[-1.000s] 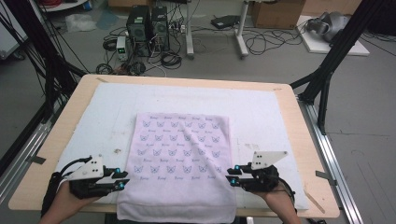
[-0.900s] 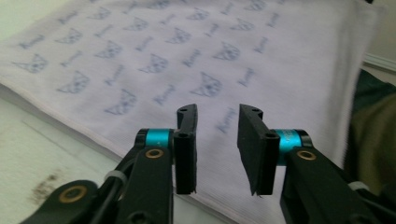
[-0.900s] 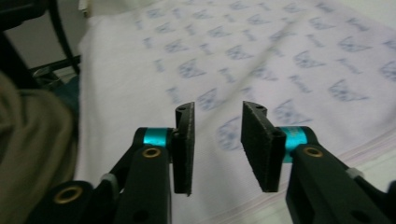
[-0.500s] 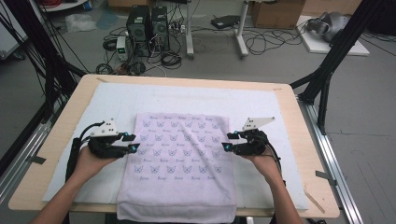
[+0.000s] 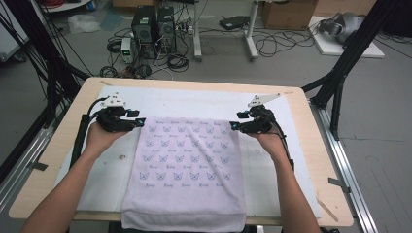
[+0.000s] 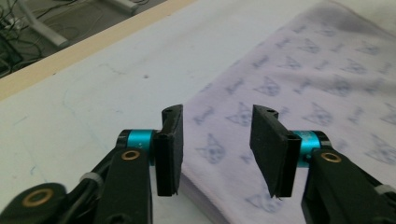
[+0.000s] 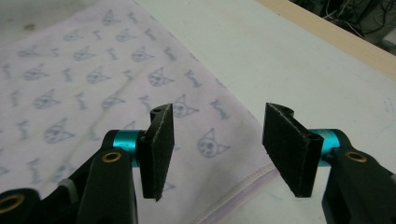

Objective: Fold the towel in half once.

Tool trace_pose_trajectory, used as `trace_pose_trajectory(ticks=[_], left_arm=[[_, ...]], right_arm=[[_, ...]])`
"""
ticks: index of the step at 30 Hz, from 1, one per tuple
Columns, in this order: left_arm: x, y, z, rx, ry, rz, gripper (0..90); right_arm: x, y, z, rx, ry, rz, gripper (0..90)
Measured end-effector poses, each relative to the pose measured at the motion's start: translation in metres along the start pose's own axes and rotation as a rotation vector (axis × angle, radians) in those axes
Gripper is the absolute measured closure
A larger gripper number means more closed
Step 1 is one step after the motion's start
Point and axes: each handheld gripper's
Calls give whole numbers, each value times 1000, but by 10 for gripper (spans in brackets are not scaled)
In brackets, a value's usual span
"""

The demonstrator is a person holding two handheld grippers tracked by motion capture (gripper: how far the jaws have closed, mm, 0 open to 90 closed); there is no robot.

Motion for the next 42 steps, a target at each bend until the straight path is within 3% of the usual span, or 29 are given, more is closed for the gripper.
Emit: trace_pose_trajectory(ticks=[3, 5, 10, 13, 16, 18, 20, 21, 22, 25, 29, 34, 38, 40, 41, 42], left_arm=[[12, -16, 10, -2, 42, 66, 490], [17, -25, 11, -4, 45, 102, 466], [22, -44, 9, -24, 78, 124, 440], [28, -56, 7, -62, 90, 177, 437], [28, -56, 7, -85, 109, 168, 473], [27, -56, 5, -68, 97, 162, 524], [26, -57, 3, -35, 90, 155, 676], [25, -58, 1, -24, 85, 153, 766], [25, -58, 0, -31, 75, 155, 804], [21, -57, -3, -65, 33, 164, 834], [4, -51, 0, -116, 15, 132, 840], [-40, -37, 10, -199, -30, 58, 840], [-69, -25, 20, -234, -47, 6, 837], [-75, -25, 24, -262, -45, 6, 769], [-75, -25, 26, -275, -40, 13, 666], [-72, -25, 29, -258, -24, 22, 620]], right_arm=[[8, -15, -10, 24, -24, 48, 407], [15, -25, -16, 42, -29, 74, 403], [30, -42, -24, 69, -50, 106, 378], [39, -47, -28, 85, -67, 115, 379], [45, -48, -29, 85, -84, 89, 393], [46, -48, -28, 81, -90, 76, 466], [45, -48, -28, 56, -84, 73, 583], [45, -49, -27, 34, -81, 78, 696], [44, -49, -27, -4, -75, 84, 778], [38, -50, -21, 13, -36, 104, 819], [23, -42, -21, 46, -38, 86, 823], [-9, -21, -25, 108, -31, 20, 828], [-40, -1, -26, 147, -2, -28, 825], [-51, 4, -29, 158, -1, -47, 771], [-53, 4, -31, 163, -9, -54, 690], [-53, 3, -33, 175, -21, -56, 617]])
Point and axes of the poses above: each handheld gripper's, and its own axes: y roughly backward along the jaws, x roughly out of its underside, z roughly to its left, and after that the axes turned 6 degrees about -y, right-handed
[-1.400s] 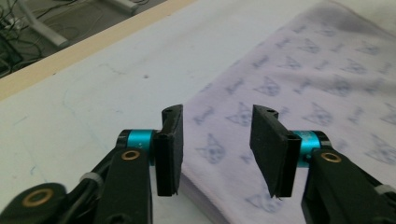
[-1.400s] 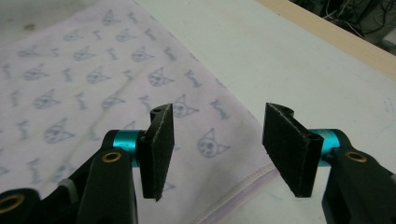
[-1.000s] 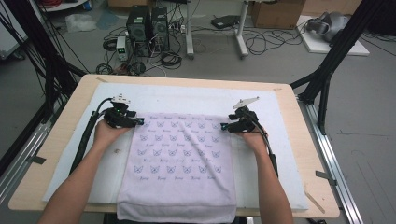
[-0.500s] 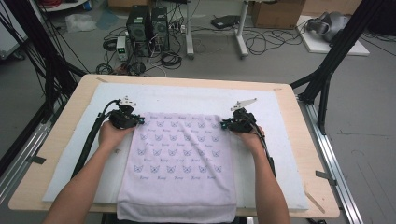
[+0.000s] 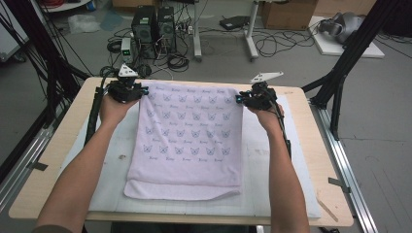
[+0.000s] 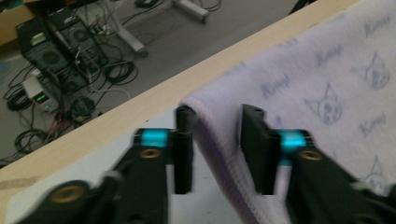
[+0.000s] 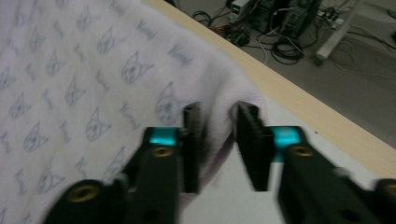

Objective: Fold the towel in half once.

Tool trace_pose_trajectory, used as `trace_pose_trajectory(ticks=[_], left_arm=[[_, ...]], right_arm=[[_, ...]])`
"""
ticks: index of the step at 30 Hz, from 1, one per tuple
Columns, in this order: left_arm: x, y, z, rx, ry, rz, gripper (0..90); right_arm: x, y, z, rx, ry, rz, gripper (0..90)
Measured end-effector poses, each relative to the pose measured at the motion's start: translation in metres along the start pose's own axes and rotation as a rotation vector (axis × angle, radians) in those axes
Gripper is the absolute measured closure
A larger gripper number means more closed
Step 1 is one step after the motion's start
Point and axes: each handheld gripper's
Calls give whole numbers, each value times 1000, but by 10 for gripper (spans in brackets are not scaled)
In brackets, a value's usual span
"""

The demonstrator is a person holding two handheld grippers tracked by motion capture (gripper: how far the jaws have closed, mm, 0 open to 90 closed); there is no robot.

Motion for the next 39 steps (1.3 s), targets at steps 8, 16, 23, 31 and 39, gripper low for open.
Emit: trace_pose_trajectory(ticks=[8, 16, 23, 31, 39], left_arm=[[38, 4, -3, 66, 20, 29, 533], [75, 26, -23, 151, 1, -2, 503], [93, 50, -43, 209, -25, -39, 486], [108, 73, -68, 265, -51, -81, 472], [126, 89, -90, 296, -57, -92, 467]], right_arm=[[28, -20, 1, -68, -75, 139, 396], [50, -2, 32, -118, -4, 92, 388], [72, 15, 59, -173, 23, 92, 361], [93, 36, 82, -188, 53, 55, 323], [116, 47, 103, -193, 59, 59, 218]])
Point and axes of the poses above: each handheld gripper's, and its own axes: y roughly backward along the jaws, x roughly out of its underside, z roughly to its left, and after that the axes turned 6 degrees about -y, right-handed
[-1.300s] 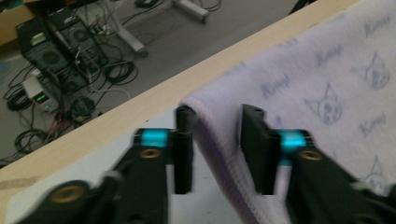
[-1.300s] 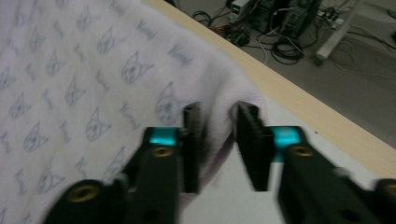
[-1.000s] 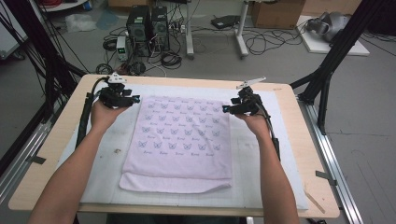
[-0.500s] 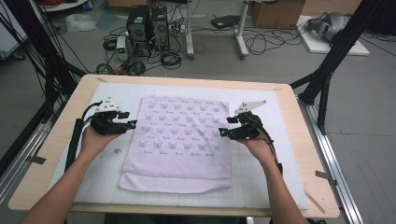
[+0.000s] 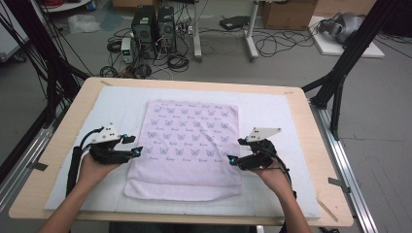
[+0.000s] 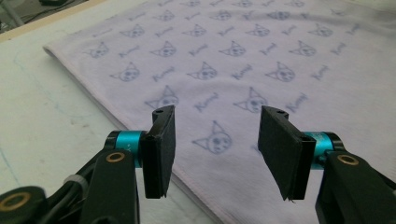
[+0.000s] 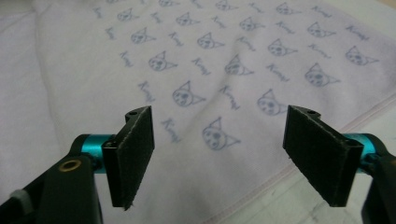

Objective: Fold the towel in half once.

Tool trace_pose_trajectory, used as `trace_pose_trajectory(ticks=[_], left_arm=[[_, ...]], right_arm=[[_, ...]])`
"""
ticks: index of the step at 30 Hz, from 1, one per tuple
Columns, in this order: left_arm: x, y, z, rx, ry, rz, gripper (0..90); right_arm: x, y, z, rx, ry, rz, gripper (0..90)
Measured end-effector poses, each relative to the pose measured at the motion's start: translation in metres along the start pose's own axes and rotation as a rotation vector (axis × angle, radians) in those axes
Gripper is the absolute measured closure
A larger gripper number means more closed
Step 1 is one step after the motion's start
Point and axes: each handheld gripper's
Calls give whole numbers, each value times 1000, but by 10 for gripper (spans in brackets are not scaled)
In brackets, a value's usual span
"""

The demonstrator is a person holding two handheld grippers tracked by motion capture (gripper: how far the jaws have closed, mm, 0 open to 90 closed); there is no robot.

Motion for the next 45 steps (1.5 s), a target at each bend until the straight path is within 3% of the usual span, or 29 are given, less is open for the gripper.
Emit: trace_pose_trajectory(ticks=[10, 14, 18, 21, 27, 33, 37, 40, 45], left_arm=[[10, 6, -24, 36, -19, 31, 386], [14, 7, -28, 53, -24, 44, 381], [20, 10, -33, 83, -61, 60, 514], [24, 11, -36, 112, -80, 69, 637], [27, 7, -41, 150, -83, 99, 650], [31, 1, -41, 159, -86, 142, 606], [31, 0, -41, 177, -86, 139, 750], [29, 0, -43, 162, -90, 143, 831], [27, 2, -42, 150, -93, 134, 865]], right_arm=[[22, 0, 12, -21, -26, -31, 206], [29, 1, 17, -49, -10, -16, 272], [40, 0, 23, -71, 5, 9, 376], [44, -3, 27, -116, 28, 43, 455], [47, -9, 33, -151, 37, 76, 534], [48, -13, 36, -124, 68, 101, 627], [48, -12, 37, -124, 70, 101, 729], [48, -11, 37, -127, 85, 102, 832], [47, -10, 36, -149, 89, 101, 873]])
Point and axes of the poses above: each handheld gripper's, and its own axes: y roughly backward along the jaws, x roughly out of its underside, z roughly to its left, and after that the axes turned 6 degrees about -y, right-handed
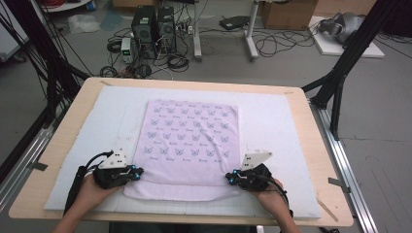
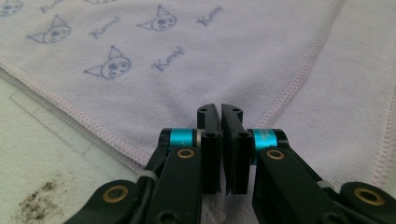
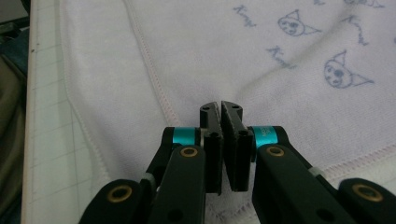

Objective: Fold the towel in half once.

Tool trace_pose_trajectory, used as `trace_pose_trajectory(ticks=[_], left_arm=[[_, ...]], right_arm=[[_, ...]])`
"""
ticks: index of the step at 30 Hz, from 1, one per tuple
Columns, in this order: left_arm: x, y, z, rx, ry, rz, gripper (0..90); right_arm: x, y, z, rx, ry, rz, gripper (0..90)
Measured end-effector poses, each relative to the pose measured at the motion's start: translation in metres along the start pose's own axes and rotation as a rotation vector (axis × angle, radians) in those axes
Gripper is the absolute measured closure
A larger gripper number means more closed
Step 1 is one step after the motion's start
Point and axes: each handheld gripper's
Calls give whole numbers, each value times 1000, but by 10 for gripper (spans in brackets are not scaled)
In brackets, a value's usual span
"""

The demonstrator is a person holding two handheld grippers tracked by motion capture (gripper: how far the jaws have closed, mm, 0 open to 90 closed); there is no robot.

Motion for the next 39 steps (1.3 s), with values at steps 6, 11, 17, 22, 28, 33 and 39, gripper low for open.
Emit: trace_pose_trajectory(ticks=[6, 11, 17, 22, 28, 33, 39], left_arm=[[-2, 6, 1, -12, 20, -41, 867], [-9, 15, 0, -25, 29, -74, 867], [-22, 33, -5, -43, 16, -109, 870], [-17, 44, -19, 4, -5, -90, 842], [3, 26, -21, 23, 31, -13, 693], [6, 15, -22, 44, 21, 24, 695], [11, 16, -25, 34, 21, 26, 673]], right_arm=[[-2, 8, -1, -3, -5, -50, 874], [-6, 14, -1, -10, -7, -66, 874], [-17, 35, 2, -7, -4, -138, 875], [-16, 47, 18, -43, 14, -135, 860], [10, 32, 13, -79, -70, -56, 673], [12, 19, 18, -99, -38, -5, 622], [20, 16, 28, -77, 0, 29, 586]])
Point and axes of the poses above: each handheld gripper's, and its own axes: y roughly backward along the jaws, x roughly out of its underside, z roughly to its left, and after that the axes turned 6 degrees about -y, right-handed
